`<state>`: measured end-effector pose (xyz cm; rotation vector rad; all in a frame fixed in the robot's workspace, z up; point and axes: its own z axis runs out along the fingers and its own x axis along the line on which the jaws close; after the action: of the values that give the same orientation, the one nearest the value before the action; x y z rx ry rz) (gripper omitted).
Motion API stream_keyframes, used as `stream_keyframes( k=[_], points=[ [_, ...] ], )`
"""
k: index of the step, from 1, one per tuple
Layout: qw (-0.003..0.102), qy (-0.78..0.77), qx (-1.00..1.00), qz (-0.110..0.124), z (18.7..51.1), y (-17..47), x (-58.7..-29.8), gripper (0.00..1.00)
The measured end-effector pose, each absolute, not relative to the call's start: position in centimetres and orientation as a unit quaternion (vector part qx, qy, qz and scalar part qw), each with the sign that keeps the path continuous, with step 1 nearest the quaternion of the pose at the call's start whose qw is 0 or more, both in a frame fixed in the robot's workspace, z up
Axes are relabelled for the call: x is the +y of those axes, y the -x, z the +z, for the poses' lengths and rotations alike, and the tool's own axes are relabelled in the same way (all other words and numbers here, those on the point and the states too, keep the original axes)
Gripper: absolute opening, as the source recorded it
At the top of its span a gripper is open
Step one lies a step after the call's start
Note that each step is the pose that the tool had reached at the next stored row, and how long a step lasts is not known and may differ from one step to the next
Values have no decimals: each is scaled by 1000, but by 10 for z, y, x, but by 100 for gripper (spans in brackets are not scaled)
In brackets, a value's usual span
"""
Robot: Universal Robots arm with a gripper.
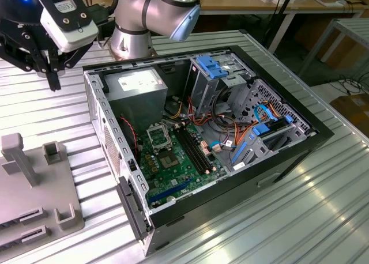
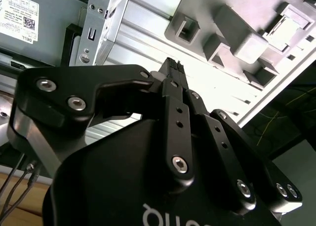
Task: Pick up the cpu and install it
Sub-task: 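Reach for the cpu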
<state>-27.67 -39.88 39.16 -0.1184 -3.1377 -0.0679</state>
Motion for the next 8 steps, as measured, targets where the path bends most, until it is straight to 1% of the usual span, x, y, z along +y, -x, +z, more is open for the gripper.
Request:
stream_keyframes(
  k=[8],
  points=[
    [2,38,-999,-22,392,280,-399,11]
  ],
)
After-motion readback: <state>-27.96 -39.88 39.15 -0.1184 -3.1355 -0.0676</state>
